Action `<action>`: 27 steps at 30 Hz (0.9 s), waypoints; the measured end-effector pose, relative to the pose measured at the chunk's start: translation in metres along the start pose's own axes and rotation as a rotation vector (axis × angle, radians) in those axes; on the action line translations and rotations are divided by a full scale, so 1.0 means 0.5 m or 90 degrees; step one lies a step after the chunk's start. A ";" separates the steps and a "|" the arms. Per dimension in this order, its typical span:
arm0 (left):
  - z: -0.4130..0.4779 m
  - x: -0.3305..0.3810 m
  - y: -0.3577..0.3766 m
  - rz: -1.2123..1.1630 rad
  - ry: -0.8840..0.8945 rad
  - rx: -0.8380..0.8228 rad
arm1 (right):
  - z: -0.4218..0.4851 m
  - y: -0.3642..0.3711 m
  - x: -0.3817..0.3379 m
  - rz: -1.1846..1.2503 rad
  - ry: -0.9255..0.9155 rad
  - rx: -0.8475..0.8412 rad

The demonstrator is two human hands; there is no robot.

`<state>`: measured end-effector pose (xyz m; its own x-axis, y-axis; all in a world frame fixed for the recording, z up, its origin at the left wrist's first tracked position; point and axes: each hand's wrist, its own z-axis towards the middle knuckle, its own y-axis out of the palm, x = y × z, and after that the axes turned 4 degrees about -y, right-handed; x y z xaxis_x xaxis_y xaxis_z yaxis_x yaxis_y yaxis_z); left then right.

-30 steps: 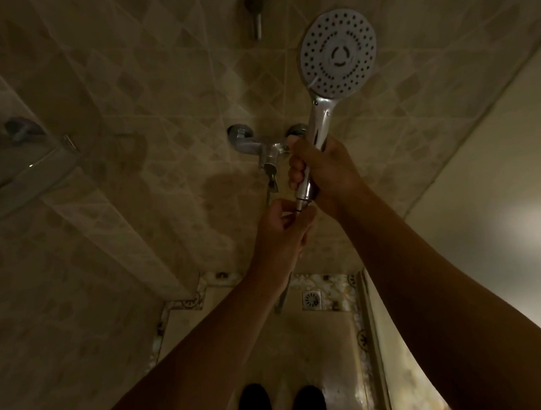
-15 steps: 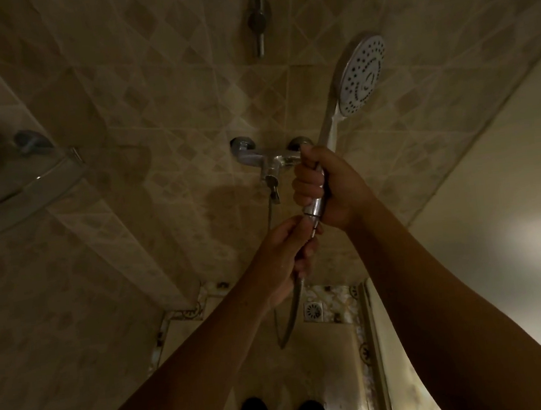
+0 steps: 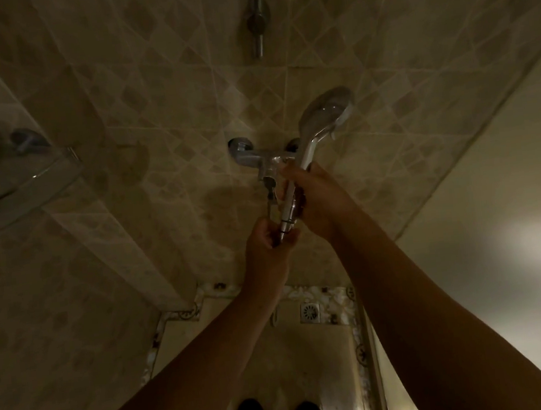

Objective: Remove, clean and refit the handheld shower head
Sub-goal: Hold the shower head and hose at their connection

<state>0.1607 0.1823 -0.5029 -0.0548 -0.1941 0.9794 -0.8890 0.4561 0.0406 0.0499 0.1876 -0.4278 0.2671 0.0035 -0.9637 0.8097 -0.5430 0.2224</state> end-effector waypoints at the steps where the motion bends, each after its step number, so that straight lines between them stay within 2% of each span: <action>1: -0.002 0.000 -0.001 -0.010 -0.002 -0.022 | -0.001 0.003 -0.003 0.012 -0.005 0.007; 10: -0.003 0.023 -0.008 -0.127 -0.006 -0.261 | 0.007 -0.026 -0.032 0.167 0.005 -0.094; 16: 0.002 0.030 -0.003 -0.171 -0.063 -0.338 | 0.013 -0.045 -0.040 0.283 0.052 -0.187; 18: 0.005 0.030 -0.003 -0.146 -0.052 -0.313 | 0.016 -0.050 -0.038 0.252 0.054 -0.166; 23: 0.019 0.022 -0.002 -0.083 -0.035 -0.129 | 0.008 -0.038 -0.030 0.052 0.010 -0.097; 27: 0.031 0.020 0.007 -0.003 -0.005 -0.021 | -0.001 -0.026 -0.027 0.026 0.038 -0.009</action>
<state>0.1500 0.1687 -0.4959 -0.0548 -0.2028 0.9777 -0.8736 0.4839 0.0514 0.0361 0.1951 -0.4175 0.3307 0.0311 -0.9432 0.8046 -0.5316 0.2646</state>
